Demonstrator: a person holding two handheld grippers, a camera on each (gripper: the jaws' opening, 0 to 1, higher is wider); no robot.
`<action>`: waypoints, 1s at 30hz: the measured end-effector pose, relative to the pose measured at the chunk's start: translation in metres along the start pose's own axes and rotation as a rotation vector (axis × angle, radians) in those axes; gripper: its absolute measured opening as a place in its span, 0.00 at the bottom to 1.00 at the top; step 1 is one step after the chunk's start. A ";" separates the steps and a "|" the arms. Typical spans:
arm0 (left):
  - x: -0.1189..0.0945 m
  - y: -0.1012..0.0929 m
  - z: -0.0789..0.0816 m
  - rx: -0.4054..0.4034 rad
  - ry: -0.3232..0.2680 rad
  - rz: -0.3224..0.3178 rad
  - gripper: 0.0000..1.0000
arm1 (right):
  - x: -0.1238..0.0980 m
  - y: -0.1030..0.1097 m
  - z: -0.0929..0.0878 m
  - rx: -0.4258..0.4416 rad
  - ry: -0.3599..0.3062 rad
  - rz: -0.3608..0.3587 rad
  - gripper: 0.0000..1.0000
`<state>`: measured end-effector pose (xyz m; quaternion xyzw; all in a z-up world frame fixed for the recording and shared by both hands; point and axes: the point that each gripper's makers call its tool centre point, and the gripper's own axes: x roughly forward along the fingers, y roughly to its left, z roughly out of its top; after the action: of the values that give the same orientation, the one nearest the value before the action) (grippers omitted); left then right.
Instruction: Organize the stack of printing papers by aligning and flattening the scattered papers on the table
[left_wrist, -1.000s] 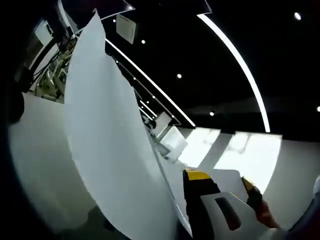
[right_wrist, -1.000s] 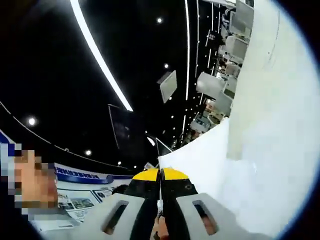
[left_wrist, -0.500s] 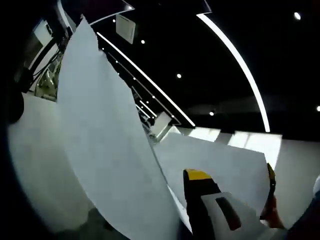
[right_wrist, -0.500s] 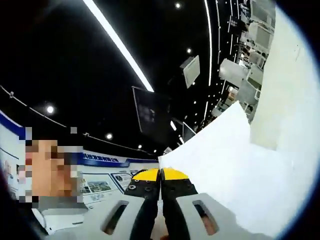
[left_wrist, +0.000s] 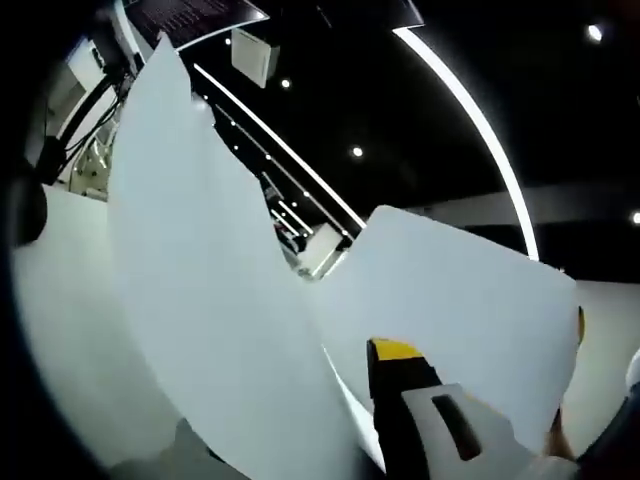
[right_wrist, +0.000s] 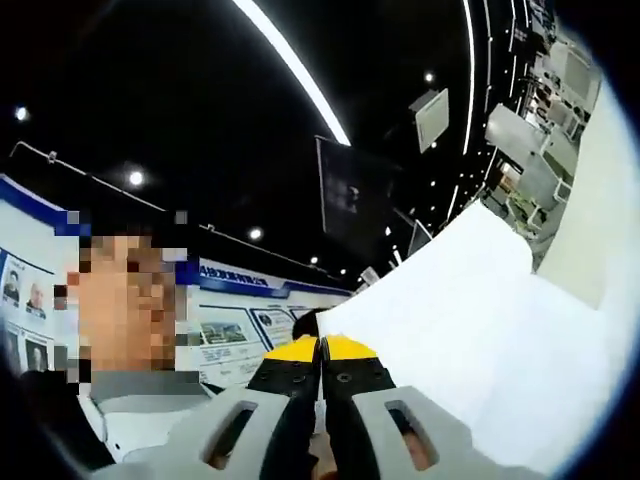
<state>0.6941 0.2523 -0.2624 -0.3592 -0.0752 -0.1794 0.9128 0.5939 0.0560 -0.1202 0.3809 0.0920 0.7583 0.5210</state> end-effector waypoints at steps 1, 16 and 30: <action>0.000 0.000 0.000 -0.001 0.000 -0.001 0.23 | 0.000 0.003 0.000 -0.002 0.006 0.012 0.00; -0.002 0.000 0.001 -0.003 -0.007 -0.004 0.18 | -0.002 0.022 0.003 -0.011 0.020 0.070 0.00; -0.002 -0.004 0.001 -0.020 -0.017 -0.014 0.20 | -0.039 0.033 0.053 -0.021 -0.134 0.114 0.00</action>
<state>0.6905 0.2511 -0.2596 -0.3693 -0.0837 -0.1834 0.9072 0.6120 -0.0057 -0.0849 0.4300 0.0268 0.7605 0.4858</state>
